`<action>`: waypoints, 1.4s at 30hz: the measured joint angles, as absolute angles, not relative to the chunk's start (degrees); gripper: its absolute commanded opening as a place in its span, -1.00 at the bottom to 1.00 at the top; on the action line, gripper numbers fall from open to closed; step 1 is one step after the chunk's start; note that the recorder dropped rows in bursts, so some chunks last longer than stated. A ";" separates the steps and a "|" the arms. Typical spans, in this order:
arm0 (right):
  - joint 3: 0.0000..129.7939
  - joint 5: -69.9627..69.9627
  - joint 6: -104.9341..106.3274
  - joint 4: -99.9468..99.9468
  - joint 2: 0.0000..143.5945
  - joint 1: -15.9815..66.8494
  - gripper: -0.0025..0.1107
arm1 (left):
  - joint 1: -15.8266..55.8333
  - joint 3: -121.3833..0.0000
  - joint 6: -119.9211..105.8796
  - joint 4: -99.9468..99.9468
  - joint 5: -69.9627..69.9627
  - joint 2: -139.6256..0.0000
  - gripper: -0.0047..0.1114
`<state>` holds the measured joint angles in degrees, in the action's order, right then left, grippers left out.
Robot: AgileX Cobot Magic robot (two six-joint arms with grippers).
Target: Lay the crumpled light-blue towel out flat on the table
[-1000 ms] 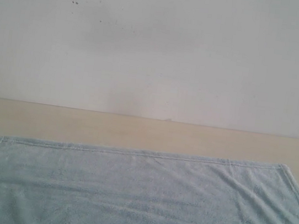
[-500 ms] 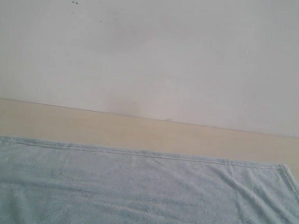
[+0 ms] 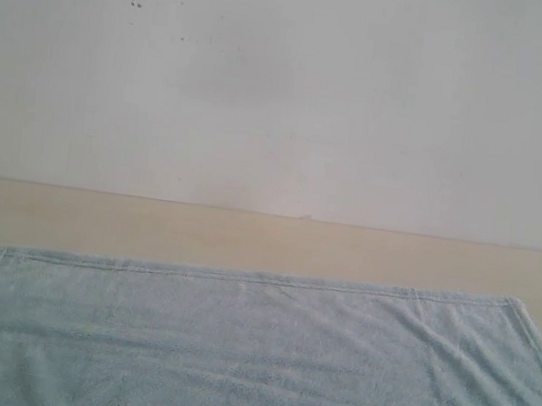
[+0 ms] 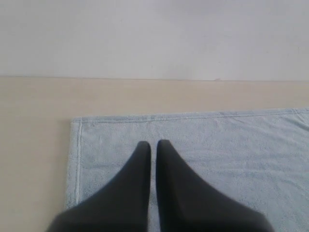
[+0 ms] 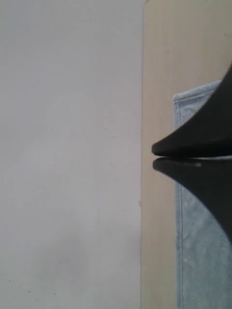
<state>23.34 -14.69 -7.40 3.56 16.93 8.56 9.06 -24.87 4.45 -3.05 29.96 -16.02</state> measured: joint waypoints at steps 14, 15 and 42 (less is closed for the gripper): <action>23.34 -16.03 -10.17 0.00 15.88 8.56 -0.96 | 9.06 -24.87 4.30 -3.05 30.21 -15.97 -0.85; 23.34 -16.13 -10.35 0.00 15.88 8.56 -0.96 | 9.06 -24.87 4.30 -3.05 30.32 -15.97 -0.85; 12.34 -9.13 -10.57 0.00 8.58 8.56 -0.96 | 9.06 -10.07 4.26 -3.05 28.16 -0.49 -0.85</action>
<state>12.34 -9.13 -10.57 0.00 8.58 8.56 9.06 -10.07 4.26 -3.05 28.16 -0.49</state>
